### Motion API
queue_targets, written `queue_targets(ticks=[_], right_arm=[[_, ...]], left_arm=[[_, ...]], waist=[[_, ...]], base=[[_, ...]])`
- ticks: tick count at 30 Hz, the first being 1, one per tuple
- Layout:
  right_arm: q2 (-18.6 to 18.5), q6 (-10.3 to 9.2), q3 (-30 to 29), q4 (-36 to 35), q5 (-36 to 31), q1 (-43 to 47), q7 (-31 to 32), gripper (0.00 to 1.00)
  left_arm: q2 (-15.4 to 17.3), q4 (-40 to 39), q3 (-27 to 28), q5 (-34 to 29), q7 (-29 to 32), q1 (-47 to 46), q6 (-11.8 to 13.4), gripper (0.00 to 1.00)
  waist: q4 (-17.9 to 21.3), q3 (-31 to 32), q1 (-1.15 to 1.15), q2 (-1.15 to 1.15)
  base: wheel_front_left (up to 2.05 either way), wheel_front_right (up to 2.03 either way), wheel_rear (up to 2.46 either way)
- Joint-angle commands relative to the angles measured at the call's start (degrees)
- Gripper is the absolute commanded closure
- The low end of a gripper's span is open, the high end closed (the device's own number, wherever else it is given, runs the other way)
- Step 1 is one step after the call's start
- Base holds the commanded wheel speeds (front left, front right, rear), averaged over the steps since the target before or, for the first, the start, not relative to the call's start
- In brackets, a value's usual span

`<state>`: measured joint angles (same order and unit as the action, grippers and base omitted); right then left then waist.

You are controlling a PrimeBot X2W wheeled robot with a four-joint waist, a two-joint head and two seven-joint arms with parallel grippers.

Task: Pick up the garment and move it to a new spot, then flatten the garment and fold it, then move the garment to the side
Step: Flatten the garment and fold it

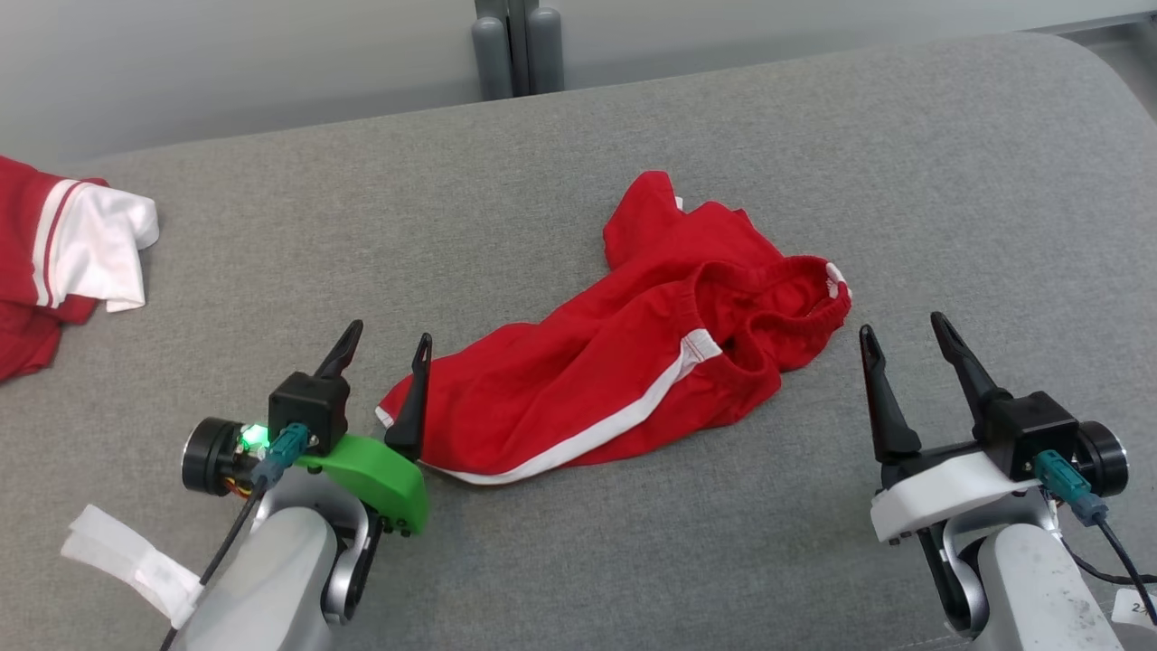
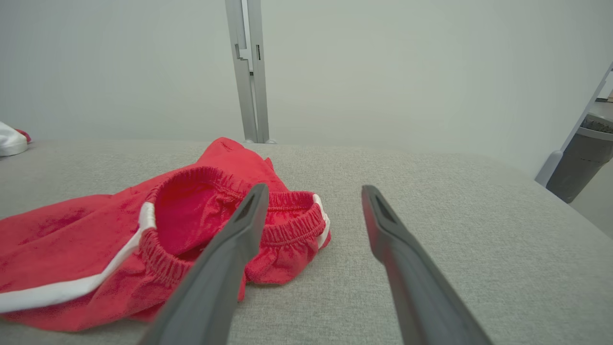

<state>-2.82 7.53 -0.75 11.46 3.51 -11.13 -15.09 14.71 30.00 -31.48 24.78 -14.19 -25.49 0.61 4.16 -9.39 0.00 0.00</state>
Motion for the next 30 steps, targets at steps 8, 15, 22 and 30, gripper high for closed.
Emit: queue_targets(ticks=[8, 15, 22, 30], right_arm=[[-0.19, -0.08, 7.47, 5.81, -3.12, -4.14, -0.06, 0.0], [-0.19, -0.08, 12.92, 18.59, -4.95, -12.83, 5.23, 0.0], [-0.19, -0.08, 17.31, 24.66, 1.95, -17.66, 7.25, 1.0], [-0.17, -0.08, 23.43, 18.89, 10.73, -20.77, 3.94, 1.0]], left_arm=[[-2.51, -7.84, 3.71, 1.54, -1.02, 7.8, 3.05, 0.0], [-4.8, -13.11, 7.84, 0.06, -1.0, 12.55, 3.37, 0.0], [-6.08, -14.47, 11.19, -2.06, -0.94, 14.75, 2.47, 0.0], [-6.95, -14.56, 14.83, -3.42, -0.95, 16.47, 1.43, 0.0]], waist=[[-4.27, 0.83, 0.0, 0.0], [-7.44, 0.24, 0.0, 0.0], [-9.28, 0.41, 0.0, 0.0], [-8.11, 2.15, 0.0, 0.0]], base=[[0.0, 0.0, 0.0], [0.0, 0.0, 0.0], [0.0, 0.0, 0.0], [0.0, 0.0, 0.0]])
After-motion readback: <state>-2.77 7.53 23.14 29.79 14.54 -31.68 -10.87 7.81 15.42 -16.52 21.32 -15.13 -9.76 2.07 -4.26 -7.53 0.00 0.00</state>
